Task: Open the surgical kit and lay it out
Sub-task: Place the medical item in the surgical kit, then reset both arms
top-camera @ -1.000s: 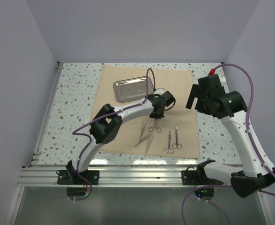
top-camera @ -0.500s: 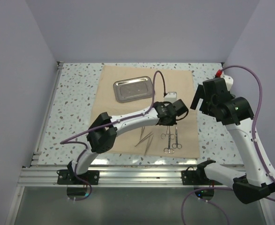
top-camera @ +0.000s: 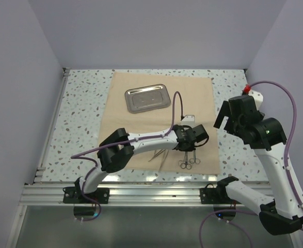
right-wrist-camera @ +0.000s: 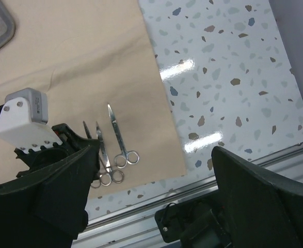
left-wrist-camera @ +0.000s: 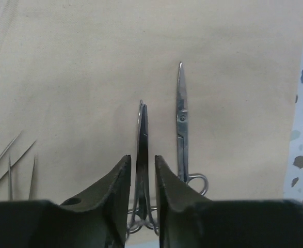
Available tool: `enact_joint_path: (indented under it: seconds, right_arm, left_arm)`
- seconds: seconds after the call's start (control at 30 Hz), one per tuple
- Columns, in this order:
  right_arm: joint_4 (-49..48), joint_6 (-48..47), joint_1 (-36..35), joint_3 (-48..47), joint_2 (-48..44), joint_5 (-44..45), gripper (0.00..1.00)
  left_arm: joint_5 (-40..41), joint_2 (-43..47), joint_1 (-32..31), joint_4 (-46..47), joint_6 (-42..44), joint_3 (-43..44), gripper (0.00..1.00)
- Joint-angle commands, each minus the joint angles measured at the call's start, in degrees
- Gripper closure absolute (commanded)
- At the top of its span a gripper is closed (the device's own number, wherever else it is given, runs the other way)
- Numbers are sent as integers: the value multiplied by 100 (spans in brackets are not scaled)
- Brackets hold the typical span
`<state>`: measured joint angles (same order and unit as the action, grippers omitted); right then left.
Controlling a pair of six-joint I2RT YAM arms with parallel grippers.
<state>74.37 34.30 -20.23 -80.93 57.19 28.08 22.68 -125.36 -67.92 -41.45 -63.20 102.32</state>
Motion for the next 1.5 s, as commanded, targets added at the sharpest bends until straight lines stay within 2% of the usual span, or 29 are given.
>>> enact_joint_path:
  seconds: [0.0, 0.07, 0.13, 0.17, 0.27, 0.37, 0.47, 0.63, 0.67, 0.7, 0.77, 0.8, 0.87, 0.9, 0.93, 0.97, 1.0, 1.03, 1.07, 1.13, 1.3, 1.47]
  right_arm:
    - [113, 120, -16, -11, -199, 128, 1]
    - [95, 103, -8, -11, -182, 111, 1]
    - [25, 94, -7, -11, -164, 32, 2]
    - [-1, 85, -7, 15, -155, 31, 2]
    - [-167, 42, -8, 15, -155, -4, 2]
    - [-448, -99, -16, -90, -182, -196, 2]
    - [-633, -309, -16, -326, -68, -468, 2]
    - [-1170, -872, -16, -319, 29, -1242, 2]
    - [-1292, -908, -8, -258, 29, -1365, 2]
    - [-1363, -960, -16, -179, -23, -1592, 2]
    - [-1451, -970, -16, 59, -102, -1665, 2]
    - [-1460, -935, -16, 146, -164, -1630, 2]
    - [-1539, -917, -16, 314, -234, -1630, 1]
    - [-1592, -934, -16, 366, -322, -1638, 2]
    - [-1662, -943, -16, 480, -383, -1630, 2]
    - [-1836, -952, -16, 533, -427, -1638, 2]
    - [-1925, -961, -8, 577, -471, -1639, 2]
    - [-2022, -969, -16, 639, -541, -1639, 2]
    - [-2145, -978, -8, 657, -551, -1665, 2]
    - [-2224, -1022, -16, 631, -525, -1717, 2]
    - [-2208, -1022, -16, 525, -314, -1726, 2]
    - [-2285, -1110, -7, 472, -199, -1796, 2]
  left_arm:
    - [35, -41, 16, 349, 158, 375, 69]
    - [44, -6, 7, 366, 264, 437, 61]
    - [114, 108, 16, 331, 387, 464, 45]
    - [132, 161, 24, 305, 448, 464, 41]
    - [123, 371, 95, 182, 642, 481, 39]
    - [481, 766, 200, -284, 922, 570, 39]
    - [834, 1539, 375, -452, 1475, 333, 40]
    - [1063, 3392, 841, 180, 2961, -1291, 43]
    - [1385, 3709, 868, 303, 3145, -1894, 43]
    - [1545, 4399, 903, 757, 3713, -2257, 43]
    - [2088, 5123, 947, 1242, 4164, -3256, 41]
    - [2205, 5858, 1034, 1854, 4645, -3593, 40]
    - [2668, 6869, 1070, 2560, 5114, -4609, 30]
    - [2889, 7163, 1088, 3285, 5342, -4955, 17]
    - [3109, 7427, 1114, 3623, 5640, -5298, 10]
    - [3329, 7656, 1175, 3949, 5756, -5867, 4]
    - [3253, 7937, 1446, 4291, 5827, -6038, 1]
    - [3052, 7983, 1657, 4190, 5749, -6101, 1]
    - [2484, 7914, 1894, 4093, 5679, -6101, 1]
    - [2146, 7773, 2449, 3724, 5503, -6066, 1]
    - [1337, 7395, 3195, 4495, 5801, -6251, 0]
    - [625, 6807, 3847, 4839, 5775, -6163, 0]
